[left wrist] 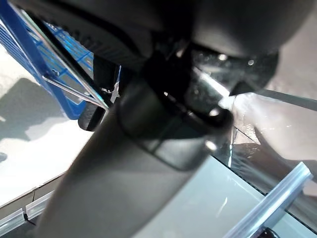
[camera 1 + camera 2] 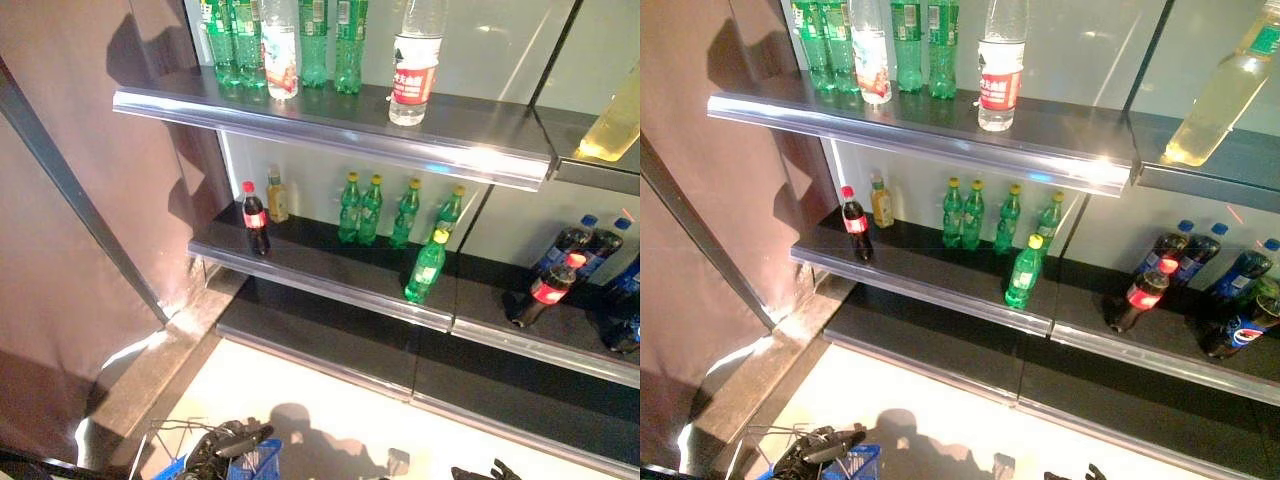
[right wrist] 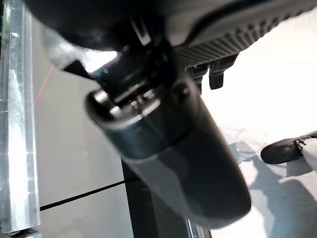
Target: Pick up the drink and place into the basket.
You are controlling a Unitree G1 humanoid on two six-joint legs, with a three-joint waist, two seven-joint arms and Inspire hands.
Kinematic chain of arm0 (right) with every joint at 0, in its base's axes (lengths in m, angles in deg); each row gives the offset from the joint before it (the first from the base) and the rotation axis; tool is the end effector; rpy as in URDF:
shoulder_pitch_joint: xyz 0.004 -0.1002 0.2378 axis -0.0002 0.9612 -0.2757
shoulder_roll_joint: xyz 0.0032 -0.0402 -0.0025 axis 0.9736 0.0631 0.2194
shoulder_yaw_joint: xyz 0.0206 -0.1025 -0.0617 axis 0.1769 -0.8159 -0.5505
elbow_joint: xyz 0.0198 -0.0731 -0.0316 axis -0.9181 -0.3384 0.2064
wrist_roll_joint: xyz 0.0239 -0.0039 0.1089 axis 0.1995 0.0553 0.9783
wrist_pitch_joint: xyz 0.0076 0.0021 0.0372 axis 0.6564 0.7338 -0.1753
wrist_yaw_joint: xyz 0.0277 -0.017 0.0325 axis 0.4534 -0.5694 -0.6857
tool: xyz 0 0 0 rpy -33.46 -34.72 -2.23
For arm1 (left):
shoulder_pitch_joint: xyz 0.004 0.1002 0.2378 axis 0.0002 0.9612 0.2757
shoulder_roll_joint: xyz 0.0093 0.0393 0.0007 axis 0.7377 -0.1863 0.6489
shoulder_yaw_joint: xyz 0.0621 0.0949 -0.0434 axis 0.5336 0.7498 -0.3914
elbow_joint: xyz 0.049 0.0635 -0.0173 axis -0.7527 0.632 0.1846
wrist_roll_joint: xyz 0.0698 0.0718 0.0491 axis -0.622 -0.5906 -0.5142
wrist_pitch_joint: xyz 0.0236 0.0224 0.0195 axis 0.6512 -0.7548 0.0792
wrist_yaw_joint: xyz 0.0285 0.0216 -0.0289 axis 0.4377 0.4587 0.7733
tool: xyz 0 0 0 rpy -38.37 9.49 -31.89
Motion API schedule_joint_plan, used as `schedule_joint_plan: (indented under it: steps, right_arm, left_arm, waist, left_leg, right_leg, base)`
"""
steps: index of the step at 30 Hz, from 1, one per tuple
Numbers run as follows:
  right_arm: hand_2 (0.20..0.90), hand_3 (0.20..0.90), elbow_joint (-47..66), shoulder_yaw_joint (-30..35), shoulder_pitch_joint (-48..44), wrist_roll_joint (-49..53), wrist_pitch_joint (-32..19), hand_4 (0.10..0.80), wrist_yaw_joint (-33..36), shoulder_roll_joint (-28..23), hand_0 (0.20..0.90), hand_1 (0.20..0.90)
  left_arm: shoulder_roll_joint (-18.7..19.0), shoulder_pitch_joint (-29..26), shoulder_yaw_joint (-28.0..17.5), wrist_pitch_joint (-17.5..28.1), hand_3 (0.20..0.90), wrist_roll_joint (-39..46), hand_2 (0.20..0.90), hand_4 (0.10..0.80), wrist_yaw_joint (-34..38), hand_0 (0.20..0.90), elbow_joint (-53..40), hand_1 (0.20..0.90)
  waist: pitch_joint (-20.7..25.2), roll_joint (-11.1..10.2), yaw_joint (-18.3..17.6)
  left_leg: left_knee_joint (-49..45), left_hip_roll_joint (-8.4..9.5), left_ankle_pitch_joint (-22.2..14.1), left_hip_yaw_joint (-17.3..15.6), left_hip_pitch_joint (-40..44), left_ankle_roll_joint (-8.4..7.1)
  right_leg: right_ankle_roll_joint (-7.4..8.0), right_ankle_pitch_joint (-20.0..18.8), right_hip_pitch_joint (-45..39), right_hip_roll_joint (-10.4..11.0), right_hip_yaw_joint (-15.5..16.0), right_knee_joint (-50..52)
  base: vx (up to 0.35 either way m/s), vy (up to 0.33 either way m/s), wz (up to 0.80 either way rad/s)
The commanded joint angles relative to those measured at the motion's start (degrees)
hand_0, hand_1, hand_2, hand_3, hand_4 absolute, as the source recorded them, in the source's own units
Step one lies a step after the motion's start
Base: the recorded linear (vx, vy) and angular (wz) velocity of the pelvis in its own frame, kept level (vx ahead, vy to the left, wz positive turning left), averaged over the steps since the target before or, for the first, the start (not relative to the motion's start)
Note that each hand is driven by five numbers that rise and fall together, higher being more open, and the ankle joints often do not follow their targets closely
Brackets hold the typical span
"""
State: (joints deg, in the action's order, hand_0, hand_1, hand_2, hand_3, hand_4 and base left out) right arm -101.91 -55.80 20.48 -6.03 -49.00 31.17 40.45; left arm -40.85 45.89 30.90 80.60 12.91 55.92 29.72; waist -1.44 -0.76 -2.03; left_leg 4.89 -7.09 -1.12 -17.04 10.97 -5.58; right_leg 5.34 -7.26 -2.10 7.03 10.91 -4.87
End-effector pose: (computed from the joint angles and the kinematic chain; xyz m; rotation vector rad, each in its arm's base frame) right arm 0.0372 -0.2581 -0.1381 0.0345 1.0528 -0.5929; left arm 0.0761 0.2433 -0.1349 -0.3395 0.8779 0.3121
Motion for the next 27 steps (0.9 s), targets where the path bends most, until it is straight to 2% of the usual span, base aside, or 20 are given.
schedule_joint_plan:
  steps: [1,5,7,8,9,10,11,12,13,14,15,16,17,18,20,21,23,24,25,27]
  right_arm:
    - [0.900,0.900,-0.7,2.8,-4.8,1.4,-2.7,0.800,0.5,-2.9,0.900,0.900]
    - [0.900,0.900,-1.0,2.7,-3.4,2.6,-3.1,0.800,0.6,-2.5,0.900,0.900]
    - [0.900,0.900,-1.3,2.9,-3.3,-1.1,-2.6,0.800,-1.8,-2.1,0.900,0.900]
    - [0.900,0.900,-1.3,2.9,-3.4,-1.4,-2.3,0.800,-2.0,-2.0,0.900,0.900]
    - [0.900,0.900,-1.2,2.5,-3.8,-2.1,-1.8,0.800,-2.1,-1.6,0.900,0.900]
    - [0.900,0.900,-1.5,2.2,-4.2,-2.9,-1.6,0.800,-2.5,-1.5,0.900,0.900]
    - [0.900,0.900,-2.7,2.0,-4.4,-1.8,-1.8,0.800,-2.8,-1.3,0.900,0.900]
    - [0.900,0.900,-3.1,2.0,-4.5,-1.2,-1.9,0.800,-2.7,-1.2,0.900,0.900]
    - [0.900,0.900,-3.4,1.3,-4.7,-0.3,-1.9,0.800,-2.5,-1.2,0.900,0.900]
    - [0.900,0.900,-3.4,1.1,-4.7,-0.8,-1.8,0.800,-2.3,-1.2,0.900,0.900]
    - [0.900,0.900,-3.2,0.6,-5.0,-1.3,-1.4,0.800,-1.7,-1.2,0.900,0.900]
    - [0.900,0.900,-3.0,0.2,-5.2,-1.9,-1.2,0.800,-1.7,-1.4,0.900,0.900]
    - [0.900,0.900,-2.9,0.1,-5.3,-2.1,-1.2,0.800,-1.7,-1.5,0.900,0.900]
    - [0.900,0.900,-2.6,-0.7,-6.3,-3.7,-1.0,0.800,-2.1,-2.1,0.900,0.900]
    - [0.900,0.900,-2.2,-1.4,-7.0,-3.6,-0.6,0.800,-2.2,-2.7,0.900,0.900]
    - [0.900,0.900,-1.8,-2.3,-7.9,-3.5,-0.2,0.800,-2.5,-3.3,0.900,0.900]
    - [0.900,0.900,-1.9,-2.3,-8.3,-3.2,-0.2,0.800,-2.8,-3.6,0.900,0.900]
    - [0.900,0.900,-2.3,-2.7,-9.0,-3.9,-0.6,0.800,-3.2,-3.7,0.900,0.900]
    - [0.900,0.900,-2.6,-2.9,-9.3,-3.8,-0.7,0.800,-3.2,-3.8,0.900,0.900]
    - [0.900,0.900,-2.6,-3.8,-9.9,-3.4,-0.5,0.800,-2.4,-3.8,0.900,0.900]
  left_arm:
    - [5.1,-7.2,3.1,4.5,0.200,-4.5,0.300,0.100,-4.2,0.300,-1.9,0.300]
    - [4.8,-8.3,5.3,4.0,0.200,-4.7,0.300,0.100,-4.9,0.300,-2.1,0.300]
    - [4.8,-7.1,4.1,4.2,0.200,-3.9,0.300,0.100,-2.5,0.300,-3.1,0.300]
    - [4.8,-6.7,3.8,4.2,0.200,-4.2,0.300,0.100,-2.5,0.300,-3.4,0.300]
    - [4.9,-5.7,2.7,4.3,0.200,-4.6,0.300,0.100,-2.3,0.300,-4.3,0.300]
    - [5.4,-4.8,2.1,4.2,0.200,-4.0,0.300,0.100,-2.0,0.300,-4.9,0.300]
    - [6.2,-4.4,2.1,4.5,0.200,-4.2,0.300,0.100,-3.4,0.300,-4.8,0.300]
    - [6.3,-4.4,2.1,4.5,0.200,-4.5,0.300,0.100,-3.9,0.300,-4.7,0.300]
    - [5.8,-4.8,2.5,4.7,0.200,-4.3,0.300,0.100,-3.9,0.300,-3.8,0.300]
    - [5.3,-5.1,2.5,4.6,0.200,-4.4,0.300,0.100,-3.4,0.300,-3.3,0.300]
    - [4.8,-5.4,2.4,4.4,0.200,-4.6,0.300,0.100,-3.2,0.300,-2.7,0.300]
    - [4.3,-5.5,2.3,4.5,0.200,-4.0,0.300,0.100,-2.9,0.300,-2.2,0.300]
    - [4.0,-5.6,2.2,4.7,0.200,-4.1,0.300,0.100,-3.1,0.300,-1.9,0.300]
    - [3.4,-5.8,2.1,4.9,0.200,-2.8,0.300,0.100,-3.1,0.300,-1.4,0.300]
    - [2.9,-5.9,2.3,5.2,0.200,-2.1,0.300,0.100,-3.4,0.300,-1.3,0.300]
    - [2.2,-5.5,2.8,5.4,0.200,-1.5,0.300,0.100,-2.5,0.300,-2.1,0.300]
    - [2.0,-5.2,3.3,5.6,0.200,-1.5,0.300,0.100,-2.5,0.300,-2.7,0.300]
    - [1.8,-5.2,3.8,5.2,0.200,-0.2,0.300,0.100,-1.9,0.300,-3.7,0.300]
    - [1.7,-5.2,4.0,5.1,0.200,0.1,0.300,0.100,-1.6,0.300,-4.1,0.300]
    - [1.0,-4.5,4.2,5.5,0.200,0.1,0.300,0.100,-1.2,0.300,-5.1,0.300]
  waist:
    - [-1.7,1.0,-2.4]
    - [-1.8,0.4,-4.8]
    - [-2.5,-0.6,-4.1]
    - [-2.5,-0.5,-3.6]
    - [-2.8,-0.5,-2.8]
    - [-3.2,-0.5,-2.1]
    - [-3.5,-0.4,-1.8]
    - [-3.6,-0.3,-1.9]
    - [-3.7,-0.2,-2.5]
    - [-3.7,0.1,-2.7]
    - [-3.8,0.3,-2.9]
    - [-3.8,0.2,-2.9]
    - [-3.9,0.4,-2.9]
    - [-4.0,-0.1,-2.6]
    - [-4.2,-0.2,-2.5]
    - [-4.6,-0.9,-1.1]
    - [-4.9,-0.7,-0.5]
    - [-5.2,-0.5,-0.1]
    - [-5.3,-0.3,0.2]
    - [-5.6,0.9,2.0]
  left_leg:
    - [-0.6,0.41,0.7,-0.5,-1.0,3.48]
    - [-0.3,1.40,0.0,-2.8,-0.9,4.07]
    - [-0.4,1.65,-1.3,-9.4,1.0,3.51]
    - [-0.4,1.68,-2.7,-9.9,2.1,3.34]
    - [-0.4,1.21,-2.8,-12.7,2.7,3.39]
    - [-0.4,1.07,-2.9,-14.6,3.2,3.42]
    - [-2.2,0.70,-3.4,-15.7,3.2,3.91]
    - [-3.4,0.31,-3.8,-15.5,2.9,4.02]
    - [-8.3,-1.31,-3.4,-14.4,1.3,3.25]
    - [-12.0,-3.05,-0.8,-13.9,0.1,1.60]
    - [-17.5,-5.74,3.4,-12.9,-1.5,-0.97]
    - [-21.2,-7.24,6.1,-11.8,-2.9,-2.66]
    - [-22.6,-8.12,6.8,-11.2,-3.6,-3.51]
    - [-29.2,-9.60,9.3,-8.7,-5.6,-5.02]
    - [-32.9,-10.11,9.8,-6.3,-7.7,-5.24]
    - [-33.9,-4.15,8.0,-0.1,-12.3,-1.38]
    - [-32.6,-2.32,6.9,1.6,-13.4,-0.34]
    - [-27.1,-0.38,5.5,3.9,-13.1,1.02]
    - [-24.0,0.85,4.7,5.3,-12.6,1.67]
    - [-14.1,6.55,3.0,12.9,-12.2,3.08]
  right_leg:
    - [2.90,5.1,-3.2,4.4,-1.1,6.4]
    - [3.97,2.9,-1.1,4.2,-3.6,5.9]
    - [6.21,-1.2,1.5,6.1,6.1,7.6]
    - [7.38,-0.9,1.4,6.6,7.7,8.5]
    - [7.62,-1.3,2.0,7.6,12.3,9.9]
    - [7.33,-1.2,2.2,7.9,14.9,10.1]
    - [5.48,0.2,2.6,6.7,16.0,9.6]
    - [4.55,1.1,2.7,5.8,15.3,9.5]
    - [1.83,2.7,2.5,3.4,12.8,8.8]
    - [0.42,3.5,2.0,1.9,11.7,8.2]
    - [-1.44,4.4,1.1,0.0,10.6,7.1]
    - [-2.38,4.9,0.3,-0.6,10.0,6.5]
    - [-2.91,5.1,0.0,-1.2,9.8,6.1]
    - [-4.34,5.4,-1.0,-1.8,9.0,5.2]
    - [-5.33,5.8,-1.7,-2.3,7.7,4.9]
    - [-5.71,5.0,-1.3,-1.8,5.0,5.3]
    - [-5.41,5.1,-1.7,-2.2,2.9,5.4]
    - [-4.73,5.1,-2.0,-2.7,-0.8,5.2]
    - [-4.38,5.1,-2.2,-2.9,-2.3,5.0]
    - [-3.45,5.0,-2.8,-4.2,-7.0,4.5]
  base:
    - [0.022,0.102,-0.17]
    - [0.005,0.027,-0.23]
    - [-0.004,-0.091,-0.81]
    - [0.010,-0.113,-1.28]
    - [0.020,-0.138,-1.58]
    - [-0.027,-0.355,-1.66]
    - [0.017,-0.357,-1.94]
    - [0.078,-0.479,-1.71]
    - [0.102,-0.355,-1.30]
    - [0.134,-0.418,-1.02]
    - [0.111,-0.274,-0.76]
    - [0.089,-0.234,-0.96]
    - [0.094,-0.211,-1.11]
    - [0.089,-0.212,-1.41]
    - [0.063,-0.127,-1.42]
    - [0.046,-0.026,-1.75]
    - [0.090,0.052,-1.60]
    - [0.125,0.132,-1.13]
    - [0.159,0.181,-0.98]
    - [0.163,0.160,-1.19]
